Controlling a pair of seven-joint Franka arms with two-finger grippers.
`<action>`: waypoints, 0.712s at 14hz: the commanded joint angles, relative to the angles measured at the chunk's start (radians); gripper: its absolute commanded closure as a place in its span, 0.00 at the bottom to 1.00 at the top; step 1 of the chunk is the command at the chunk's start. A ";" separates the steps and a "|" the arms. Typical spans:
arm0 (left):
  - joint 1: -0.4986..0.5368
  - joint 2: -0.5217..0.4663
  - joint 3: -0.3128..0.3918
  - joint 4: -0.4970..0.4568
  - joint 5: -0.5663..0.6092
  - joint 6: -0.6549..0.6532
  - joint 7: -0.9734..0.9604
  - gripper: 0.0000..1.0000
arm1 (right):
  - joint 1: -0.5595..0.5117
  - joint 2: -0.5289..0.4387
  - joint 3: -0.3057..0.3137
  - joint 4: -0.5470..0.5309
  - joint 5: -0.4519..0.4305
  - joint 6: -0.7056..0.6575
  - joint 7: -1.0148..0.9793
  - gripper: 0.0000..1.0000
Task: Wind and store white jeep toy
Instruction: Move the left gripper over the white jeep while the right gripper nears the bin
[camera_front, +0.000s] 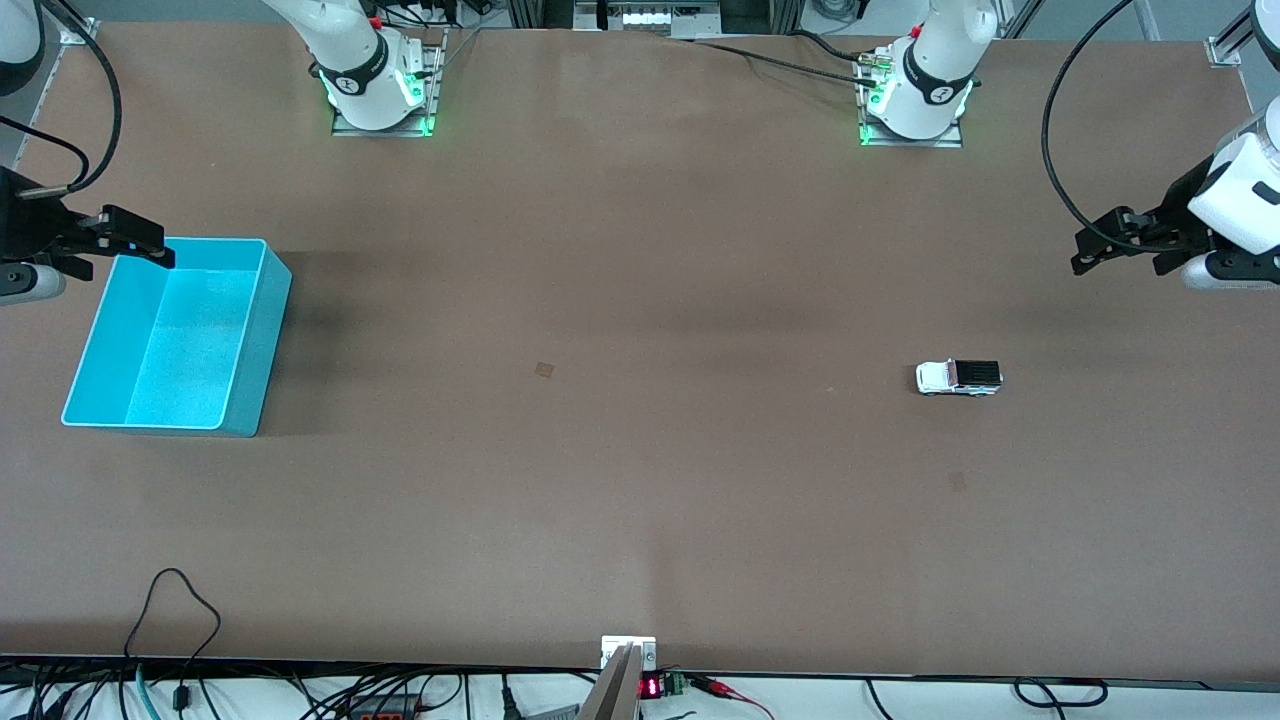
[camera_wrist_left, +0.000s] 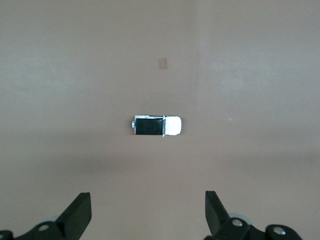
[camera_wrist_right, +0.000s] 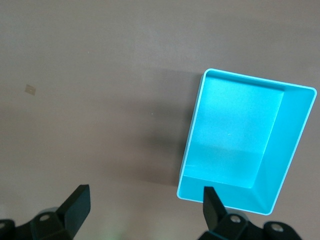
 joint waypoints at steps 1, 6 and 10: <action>-0.002 -0.023 -0.001 -0.005 -0.008 -0.019 0.000 0.00 | 0.001 -0.003 -0.002 0.008 0.016 -0.016 0.007 0.00; -0.010 0.020 -0.003 -0.013 -0.004 -0.017 0.002 0.00 | 0.001 -0.001 -0.002 0.008 0.016 -0.014 0.007 0.00; -0.017 0.135 -0.012 -0.016 -0.006 0.052 0.011 0.00 | -0.004 0.002 -0.002 0.011 0.016 -0.008 0.009 0.00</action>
